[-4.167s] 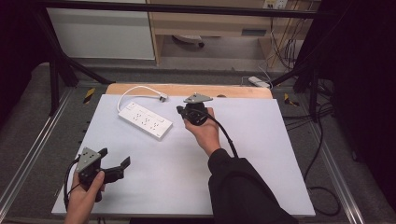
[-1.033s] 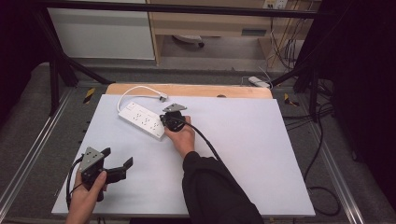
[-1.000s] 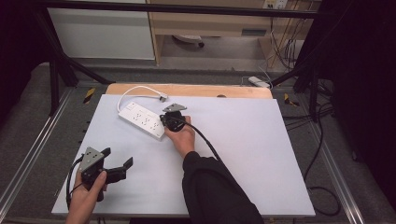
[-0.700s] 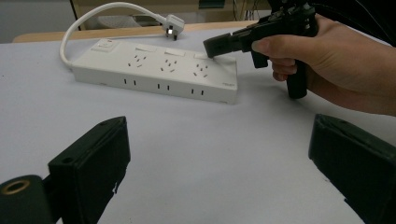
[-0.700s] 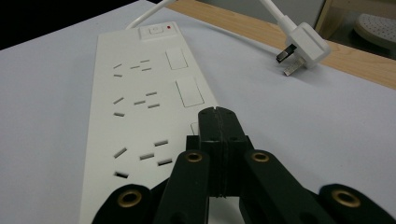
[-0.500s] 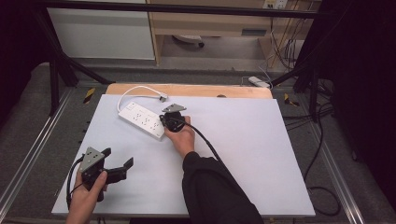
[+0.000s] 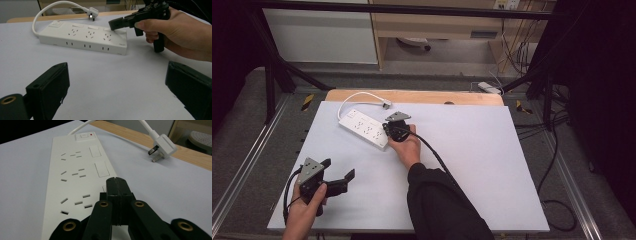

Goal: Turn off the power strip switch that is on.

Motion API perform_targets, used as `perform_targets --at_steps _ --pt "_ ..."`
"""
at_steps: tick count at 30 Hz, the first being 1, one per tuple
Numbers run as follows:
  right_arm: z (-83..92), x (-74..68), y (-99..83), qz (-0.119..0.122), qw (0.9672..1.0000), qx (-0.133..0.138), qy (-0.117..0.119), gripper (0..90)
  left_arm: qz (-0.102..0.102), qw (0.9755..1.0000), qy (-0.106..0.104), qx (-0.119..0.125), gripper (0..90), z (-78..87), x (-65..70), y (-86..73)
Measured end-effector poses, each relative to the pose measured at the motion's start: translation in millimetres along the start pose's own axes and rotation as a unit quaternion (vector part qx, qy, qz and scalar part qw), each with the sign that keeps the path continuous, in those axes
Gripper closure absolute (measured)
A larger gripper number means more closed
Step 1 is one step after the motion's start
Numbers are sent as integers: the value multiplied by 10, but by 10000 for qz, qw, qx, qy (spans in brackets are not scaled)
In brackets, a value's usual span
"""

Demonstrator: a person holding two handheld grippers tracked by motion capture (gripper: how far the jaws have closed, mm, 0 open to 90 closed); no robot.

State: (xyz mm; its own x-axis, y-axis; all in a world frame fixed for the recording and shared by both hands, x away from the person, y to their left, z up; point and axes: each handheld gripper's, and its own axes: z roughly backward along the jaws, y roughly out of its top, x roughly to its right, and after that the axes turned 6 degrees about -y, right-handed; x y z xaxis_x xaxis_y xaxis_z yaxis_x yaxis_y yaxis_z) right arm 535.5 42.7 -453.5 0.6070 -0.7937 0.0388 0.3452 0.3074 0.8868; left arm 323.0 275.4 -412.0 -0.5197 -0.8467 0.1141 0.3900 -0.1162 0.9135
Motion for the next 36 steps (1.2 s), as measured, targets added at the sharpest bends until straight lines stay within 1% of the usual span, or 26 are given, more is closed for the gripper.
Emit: perform_targets --at_steps 5,17,22,24,26,30,32,33,36 --pt "-3 -5 6 4 10000 -24 -1 900 2 10000 12 4 54 -2 3 -1" --pt "-2 -11 -4 16 10000 11 -14 900 -29 10000 19 -6 54 -3 7 0" --pt "0 -15 -5 69 10000 15 -20 900 -34 10000 25 -13 54 1 9 0" --pt "1 -18 -5 134 9999 20 -27 900 -31 10000 25 -8 54 -1 10 -1" --pt "1 -12 -6 88 10000 10 -9 900 -44 10000 26 -9 54 0 10 0" --pt "8 3 -19 143 9999 -15 -20 900 -44 10000 23 -9 54 -1 10 0" --pt "21 29 -29 81 10000 -19 -17 900 -54 10000 26 -15 54 -3 11 1" --pt "20 32 -19 78 10000 -55 -4 900 -60 10000 23 -22 54 -6 13 2" --pt "20 46 14 -28 9999 -161 13 900 -70 10000 19 -16 53 -3 19 3"
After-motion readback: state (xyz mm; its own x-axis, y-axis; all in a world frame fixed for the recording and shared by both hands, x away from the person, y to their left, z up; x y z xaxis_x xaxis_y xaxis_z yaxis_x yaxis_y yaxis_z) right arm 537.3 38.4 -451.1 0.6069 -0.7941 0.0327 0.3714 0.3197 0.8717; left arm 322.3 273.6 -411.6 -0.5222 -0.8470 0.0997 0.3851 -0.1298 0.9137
